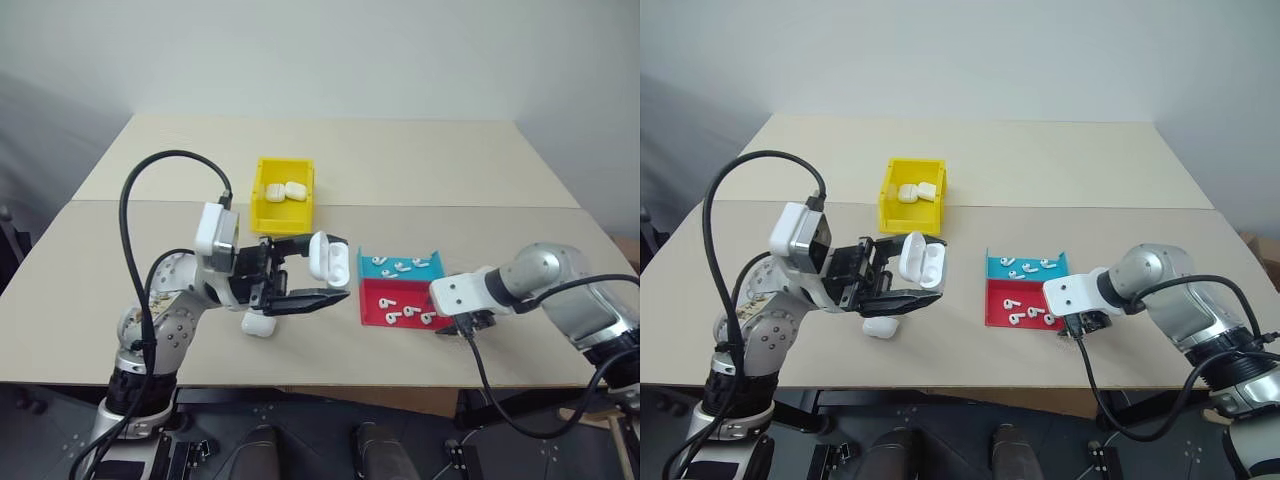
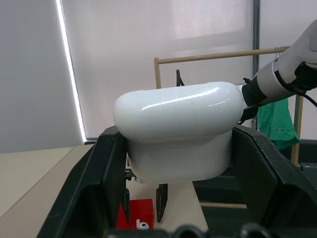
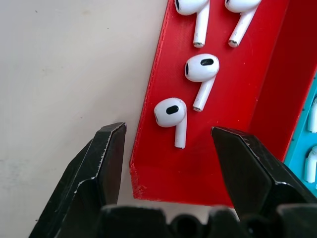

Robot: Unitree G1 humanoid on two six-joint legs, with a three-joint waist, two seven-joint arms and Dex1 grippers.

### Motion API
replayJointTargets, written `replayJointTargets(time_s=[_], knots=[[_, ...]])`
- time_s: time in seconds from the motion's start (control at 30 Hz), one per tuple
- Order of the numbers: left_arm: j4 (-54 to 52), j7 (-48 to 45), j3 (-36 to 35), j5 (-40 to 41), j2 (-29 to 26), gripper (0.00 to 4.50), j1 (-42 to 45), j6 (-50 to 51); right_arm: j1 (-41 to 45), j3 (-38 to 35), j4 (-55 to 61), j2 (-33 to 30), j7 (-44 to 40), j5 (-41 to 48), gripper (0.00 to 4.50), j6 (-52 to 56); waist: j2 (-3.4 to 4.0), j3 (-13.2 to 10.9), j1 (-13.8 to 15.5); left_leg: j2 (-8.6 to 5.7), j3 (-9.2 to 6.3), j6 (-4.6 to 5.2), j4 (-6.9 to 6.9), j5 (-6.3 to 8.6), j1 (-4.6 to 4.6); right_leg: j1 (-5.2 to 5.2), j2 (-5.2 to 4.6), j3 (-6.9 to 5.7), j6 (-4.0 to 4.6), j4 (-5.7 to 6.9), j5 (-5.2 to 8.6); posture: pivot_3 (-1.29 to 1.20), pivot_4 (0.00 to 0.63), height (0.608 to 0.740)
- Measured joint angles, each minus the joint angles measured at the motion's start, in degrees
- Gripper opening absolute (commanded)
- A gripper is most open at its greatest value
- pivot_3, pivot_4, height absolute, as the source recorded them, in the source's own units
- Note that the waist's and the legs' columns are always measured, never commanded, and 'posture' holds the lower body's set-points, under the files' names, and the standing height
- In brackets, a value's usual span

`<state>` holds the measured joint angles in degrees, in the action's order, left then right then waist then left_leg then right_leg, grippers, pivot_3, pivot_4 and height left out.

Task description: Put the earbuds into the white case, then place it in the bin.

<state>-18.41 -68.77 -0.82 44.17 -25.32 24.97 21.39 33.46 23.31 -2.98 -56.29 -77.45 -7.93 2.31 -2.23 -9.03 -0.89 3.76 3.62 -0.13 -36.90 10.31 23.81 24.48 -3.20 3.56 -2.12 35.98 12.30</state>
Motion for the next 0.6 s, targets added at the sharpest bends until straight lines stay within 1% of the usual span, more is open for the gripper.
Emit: replayJointTargets(time_s=[0.3, 0.33, 0.4, 0.6], knots=[[-0.3, 0.7, 0.0, 0.0, -0.4, 2.85, -0.1, 0.0, 1.3, 0.0, -1.7, 2.7, -0.2, -0.9, 3.04, -0.6, 0.00, 0.0, 0.0, 0.01, 0.00, 0.00, 0.00, 0.00, 0.00, 0.00, 0.01, 0.00, 0.00, 0.00, 0.00, 0.00, 0.150, 0.740], [-0.4, 0.8, 0.0, 0.0, -0.6, 2.85, -0.1, 0.0, 1.3, 0.0, -1.7, 2.8, -0.4, -1.0, 2.67, -0.7, 0.00, 0.0, 0.0, 0.00, 0.00, 0.00, 0.00, 0.00, 0.00, 0.00, 0.00, 0.00, 0.00, 0.00, 0.00, 0.00, 0.150, 0.740], [-0.8, 1.0, -0.1, 0.1, -0.9, 2.85, -0.1, 0.0, 1.3, 0.0, -1.9, 2.9, -0.7, -1.3, 2.18, -0.7, 0.00, 0.0, 0.0, 0.00, 0.00, 0.00, 0.00, 0.00, 0.01, 0.00, -0.01, 0.00, 0.00, -0.01, 0.00, 0.00, 0.150, 0.740], [-0.9, 1.4, -0.2, 0.8, -1.3, 2.85, -0.1, 0.1, 1.3, 0.0, -2.1, 2.9, -1.4, -2.0, 2.18, -0.9, 0.00, 0.0, -0.1, 0.01, 0.00, 0.00, 0.00, 0.00, -0.01, 0.00, 0.01, 0.00, 0.01, 0.00, 0.00, 0.00, 0.150, 0.740]])
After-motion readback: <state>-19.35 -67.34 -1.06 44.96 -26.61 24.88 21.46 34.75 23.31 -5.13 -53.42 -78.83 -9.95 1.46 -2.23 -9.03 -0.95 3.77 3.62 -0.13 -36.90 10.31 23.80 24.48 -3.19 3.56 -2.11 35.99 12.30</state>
